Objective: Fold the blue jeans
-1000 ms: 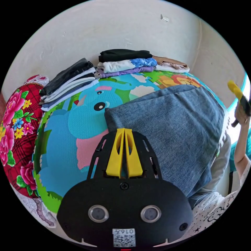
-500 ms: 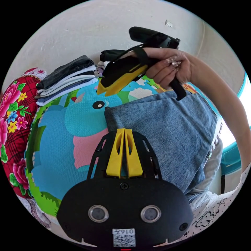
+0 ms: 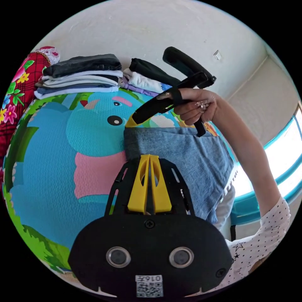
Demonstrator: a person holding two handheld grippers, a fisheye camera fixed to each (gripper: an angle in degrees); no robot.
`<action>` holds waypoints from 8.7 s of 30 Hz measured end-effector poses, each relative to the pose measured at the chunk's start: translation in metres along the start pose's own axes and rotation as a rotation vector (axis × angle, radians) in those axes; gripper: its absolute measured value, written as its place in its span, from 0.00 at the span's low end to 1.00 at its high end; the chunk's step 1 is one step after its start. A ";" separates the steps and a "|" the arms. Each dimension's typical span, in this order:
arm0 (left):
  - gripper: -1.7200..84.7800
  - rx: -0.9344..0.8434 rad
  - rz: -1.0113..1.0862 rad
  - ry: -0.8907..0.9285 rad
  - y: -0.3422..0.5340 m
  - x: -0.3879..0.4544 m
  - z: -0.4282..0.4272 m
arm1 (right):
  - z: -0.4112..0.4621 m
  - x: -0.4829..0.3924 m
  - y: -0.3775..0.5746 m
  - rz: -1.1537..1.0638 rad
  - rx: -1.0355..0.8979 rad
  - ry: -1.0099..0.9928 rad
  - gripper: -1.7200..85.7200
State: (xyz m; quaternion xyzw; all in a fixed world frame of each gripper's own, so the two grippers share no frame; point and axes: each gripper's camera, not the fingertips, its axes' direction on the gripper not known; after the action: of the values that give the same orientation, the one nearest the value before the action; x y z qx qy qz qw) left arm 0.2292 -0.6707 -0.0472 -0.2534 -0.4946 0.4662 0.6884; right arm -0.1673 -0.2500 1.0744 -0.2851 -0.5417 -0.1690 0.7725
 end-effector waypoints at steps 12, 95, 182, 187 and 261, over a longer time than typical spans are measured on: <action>0.01 -0.046 0.065 -0.110 -0.012 0.029 0.004 | 0.063 0.016 -0.014 0.058 0.162 -0.022 0.02; 0.09 -0.251 -0.179 0.392 -0.151 -0.155 -0.062 | -0.012 -0.579 0.654 -0.175 0.987 0.749 0.02; 0.24 0.320 0.510 0.374 0.144 0.164 -0.039 | -0.166 -0.402 0.325 0.079 0.646 0.305 0.03; 0.26 0.236 0.472 0.153 0.151 0.205 -0.006 | -0.191 -0.391 0.291 0.120 0.650 0.300 0.03; 0.11 0.092 0.769 0.381 0.117 0.284 0.184 | -0.401 -0.145 0.492 0.173 0.840 0.199 0.06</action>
State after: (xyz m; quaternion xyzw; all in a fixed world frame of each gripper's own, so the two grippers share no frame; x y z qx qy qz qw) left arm 0.0365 -0.3866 0.0549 -0.4701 -0.2067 0.6552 0.5541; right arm 0.3584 -0.1227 0.7114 0.0268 -0.4603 0.1046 0.8812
